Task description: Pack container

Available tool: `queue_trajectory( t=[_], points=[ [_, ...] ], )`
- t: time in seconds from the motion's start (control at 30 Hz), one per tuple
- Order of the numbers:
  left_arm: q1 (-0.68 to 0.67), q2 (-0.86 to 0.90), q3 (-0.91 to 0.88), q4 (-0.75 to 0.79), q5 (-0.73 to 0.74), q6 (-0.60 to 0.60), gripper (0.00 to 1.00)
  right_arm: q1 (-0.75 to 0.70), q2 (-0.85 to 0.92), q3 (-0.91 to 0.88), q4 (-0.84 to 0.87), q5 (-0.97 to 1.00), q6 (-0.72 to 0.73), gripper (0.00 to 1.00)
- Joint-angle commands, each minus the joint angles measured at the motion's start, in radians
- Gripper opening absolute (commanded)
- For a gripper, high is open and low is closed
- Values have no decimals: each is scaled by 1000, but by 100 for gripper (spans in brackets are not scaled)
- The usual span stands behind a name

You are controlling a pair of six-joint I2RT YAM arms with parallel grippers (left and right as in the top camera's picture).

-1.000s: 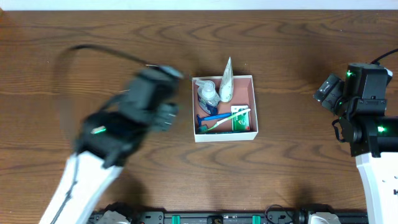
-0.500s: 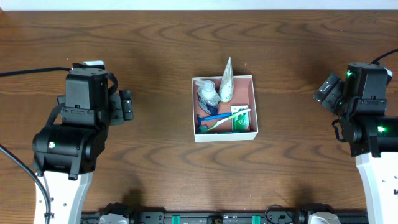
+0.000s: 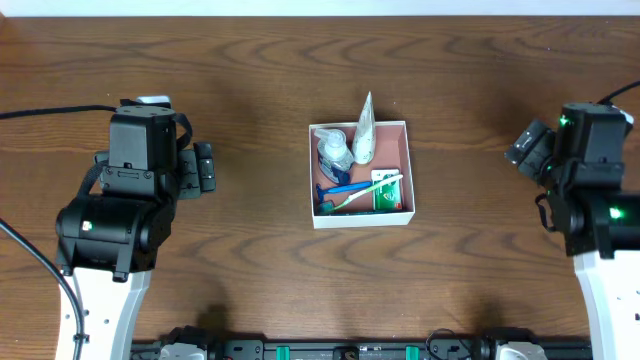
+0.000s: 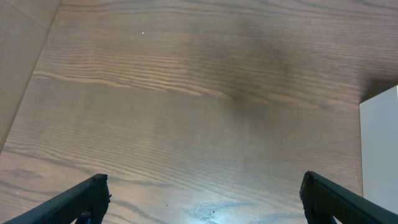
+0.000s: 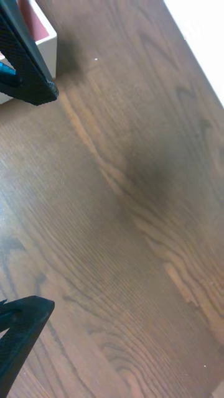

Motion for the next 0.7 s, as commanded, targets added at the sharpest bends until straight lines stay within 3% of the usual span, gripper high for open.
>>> queue_trajectory(
  t=[0.0, 0.2, 0.4, 0.67],
  points=[
    [6, 6, 15, -3, -9, -13, 98, -5, -129, -21, -32, 34, -22, 99],
    [6, 6, 15, -2, -9, -13, 98, -1, -381, -156, -99, 19, -56, 99],
    [6, 6, 15, -3, -9, -13, 98, -1, -617, -416, 85, 4, -148, 99],
    [6, 6, 15, -3, -9, -13, 98, -1, -803, -760, 359, -222, -346, 99]
  ],
)
